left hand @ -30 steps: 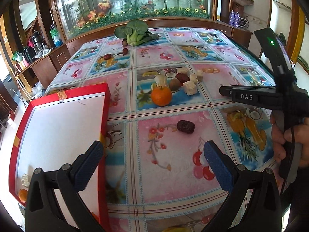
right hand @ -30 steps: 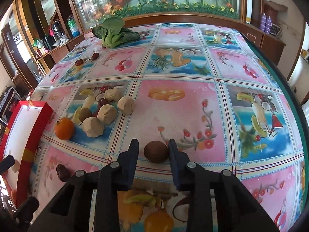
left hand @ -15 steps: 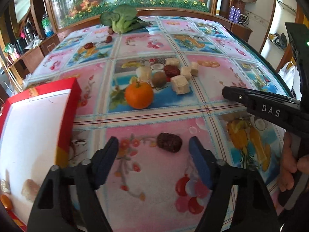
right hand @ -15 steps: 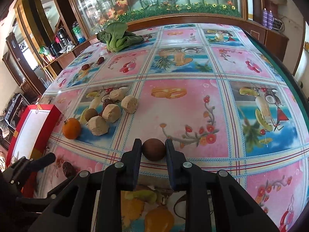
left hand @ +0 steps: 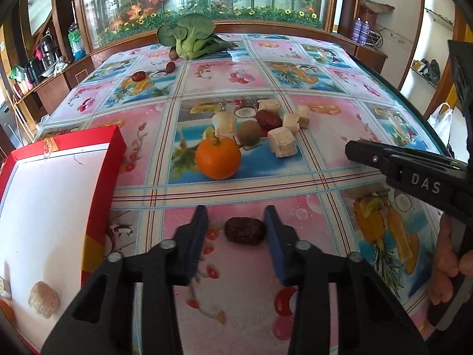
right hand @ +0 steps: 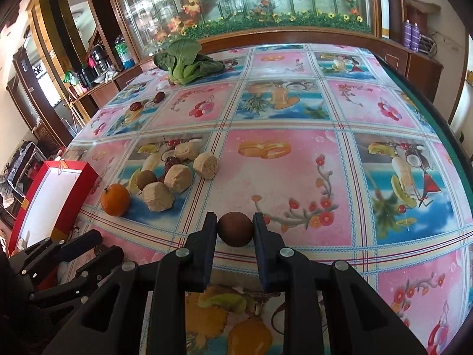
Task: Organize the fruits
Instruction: 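Carry the date and kiwi over the tray and open both grippers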
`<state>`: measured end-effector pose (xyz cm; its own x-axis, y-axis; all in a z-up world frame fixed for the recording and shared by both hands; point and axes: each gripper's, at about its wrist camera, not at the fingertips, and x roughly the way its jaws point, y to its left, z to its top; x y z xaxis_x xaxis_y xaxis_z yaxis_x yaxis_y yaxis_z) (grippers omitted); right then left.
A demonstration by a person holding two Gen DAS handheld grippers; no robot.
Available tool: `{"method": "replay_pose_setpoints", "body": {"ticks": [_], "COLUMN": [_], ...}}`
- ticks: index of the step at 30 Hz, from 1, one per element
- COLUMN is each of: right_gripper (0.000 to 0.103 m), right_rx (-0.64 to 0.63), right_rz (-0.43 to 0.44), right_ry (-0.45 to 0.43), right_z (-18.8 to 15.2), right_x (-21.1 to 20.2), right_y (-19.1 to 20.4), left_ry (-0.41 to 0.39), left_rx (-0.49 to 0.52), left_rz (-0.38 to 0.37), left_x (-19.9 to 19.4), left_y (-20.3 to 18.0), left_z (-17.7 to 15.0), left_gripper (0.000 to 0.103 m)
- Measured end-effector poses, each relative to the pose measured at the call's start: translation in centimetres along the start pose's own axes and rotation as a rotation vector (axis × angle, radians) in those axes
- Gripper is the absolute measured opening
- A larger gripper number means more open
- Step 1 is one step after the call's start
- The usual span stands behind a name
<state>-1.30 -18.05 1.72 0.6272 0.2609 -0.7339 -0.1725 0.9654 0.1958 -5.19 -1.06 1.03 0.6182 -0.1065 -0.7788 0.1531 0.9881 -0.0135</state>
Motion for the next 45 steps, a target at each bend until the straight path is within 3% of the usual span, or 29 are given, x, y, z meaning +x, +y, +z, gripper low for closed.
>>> {"method": "replay_pose_setpoints", "body": {"ticks": [4,15,23,28,31,38,45], "right_gripper": [0.023,0.023,0.023,0.023,0.023,0.023,0.023], "right_rx": [-0.004,0.008,0.007,0.009,0.043,0.013,-0.139], "right_rz": [-0.001,-0.004,-0.012,-0.010,0.045,0.234,0.406], "right_ry": [-0.017,-0.029,-0.064,-0.109,-0.154,-0.217,-0.146], "right_z": [0.1,0.2,0.2,0.4,0.3,-0.3,-1.2], "right_x": [-0.2,-0.3,-0.7,-1.3,-2.3,-2.9,-0.7], "right_y": [0.0,-0.3,-0.2,0.1,0.9,7.8,18.8], "left_ry": [-0.003,-0.008,-0.062,-0.111,-0.137,-0.190,-0.173], "left_rx": [-0.015,-0.035,-0.021,-0.035,-0.073,-0.144,-0.227], "left_rz": [-0.010,-0.061,-0.073,-0.046,-0.016,0.079,0.150], "left_x": [0.0,-0.9,-4.6,-7.4,-8.9,-11.2,-11.7], "left_y": [0.7,1.3,1.6,4.0,6.6,12.6,18.0], "left_z": [0.0,-0.3,-1.2,-1.6,-1.9,-3.1,-5.3], "left_gripper": [0.028,0.028,0.028,0.028,0.028,0.028,0.028]}}
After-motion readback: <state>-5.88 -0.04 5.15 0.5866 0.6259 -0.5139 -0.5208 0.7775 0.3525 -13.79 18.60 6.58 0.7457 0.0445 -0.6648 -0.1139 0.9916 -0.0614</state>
